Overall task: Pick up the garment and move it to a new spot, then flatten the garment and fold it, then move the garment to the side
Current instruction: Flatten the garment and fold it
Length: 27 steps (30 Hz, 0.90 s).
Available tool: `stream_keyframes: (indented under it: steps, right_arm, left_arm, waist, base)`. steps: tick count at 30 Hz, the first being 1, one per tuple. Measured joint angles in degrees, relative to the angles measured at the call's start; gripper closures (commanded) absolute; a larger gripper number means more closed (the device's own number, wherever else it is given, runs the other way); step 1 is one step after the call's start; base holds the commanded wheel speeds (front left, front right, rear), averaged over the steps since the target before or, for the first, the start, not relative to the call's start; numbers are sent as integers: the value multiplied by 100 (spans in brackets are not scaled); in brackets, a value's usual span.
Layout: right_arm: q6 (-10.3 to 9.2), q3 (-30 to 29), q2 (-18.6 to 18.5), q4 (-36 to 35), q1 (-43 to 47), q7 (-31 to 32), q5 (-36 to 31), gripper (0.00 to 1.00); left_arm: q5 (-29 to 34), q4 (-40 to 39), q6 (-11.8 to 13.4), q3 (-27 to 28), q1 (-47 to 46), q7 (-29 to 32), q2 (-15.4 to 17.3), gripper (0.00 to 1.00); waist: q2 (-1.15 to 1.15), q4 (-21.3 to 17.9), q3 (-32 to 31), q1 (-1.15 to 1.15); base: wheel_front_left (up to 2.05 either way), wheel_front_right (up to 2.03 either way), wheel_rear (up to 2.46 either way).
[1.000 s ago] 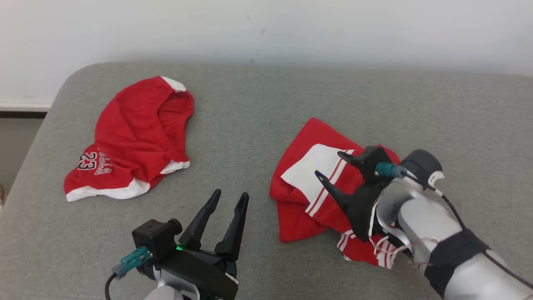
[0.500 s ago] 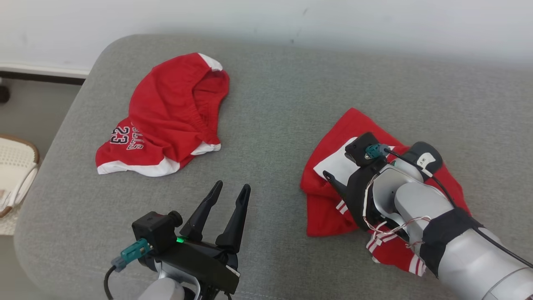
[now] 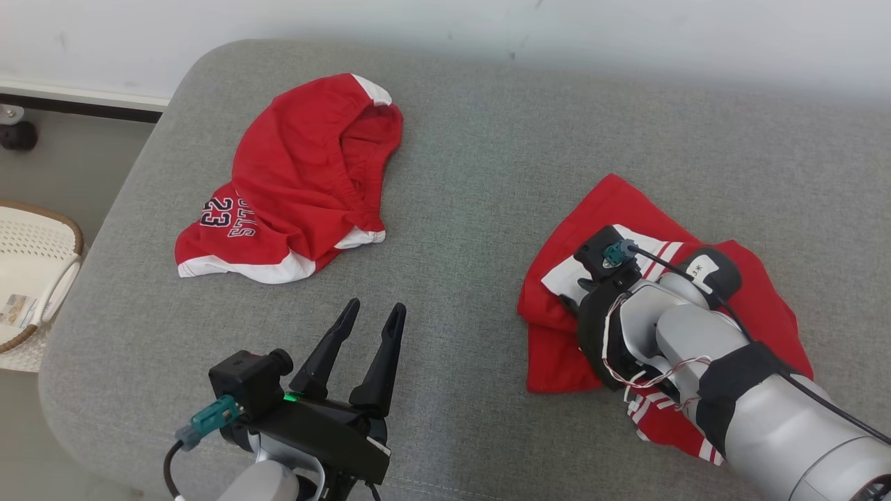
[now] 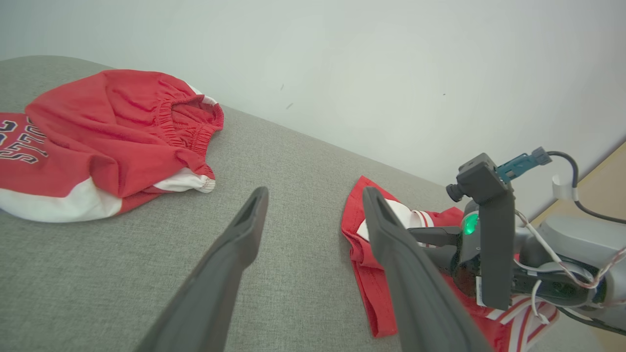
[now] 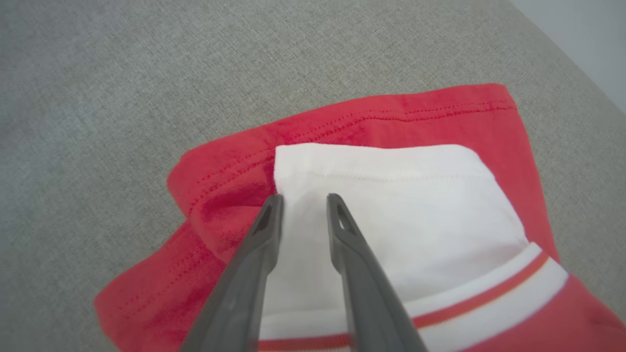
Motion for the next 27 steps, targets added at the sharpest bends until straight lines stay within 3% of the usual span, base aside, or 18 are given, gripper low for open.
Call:
stream_keyframes:
  steps: [6, 13, 19, 27]
  right_arm:
    - [0, 5, 35, 257, -117, -7, 175, 100]
    - [0, -174, 144, 438, -233, -280, 332, 100]
    - [0, -648, 183, 370, -228, -1051, 710, 100]
    - [-37, -1227, -287, 137, 60, -2123, 1010, 100]
  left_arm:
    - [0, 43, -48, 41, 0, 0, 1, 0]
    - [2, 82, -48, 124, 6, 0, 7, 0]
    - [19, 76, -47, 209, 63, 0, 69, 0]
    - [59, -43, 2, 348, 324, 0, 257, 0]
  waist:
    - [0, -32, -3, 0]
    - [0, -119, -67, 0]
    - [0, -289, -178, 0]
    - [0, -648, -305, 0]
  base:
    - [0, 0, 0]
    - [0, 0, 0]
    - [0, 0, 0]
    - [0, 0, 0]
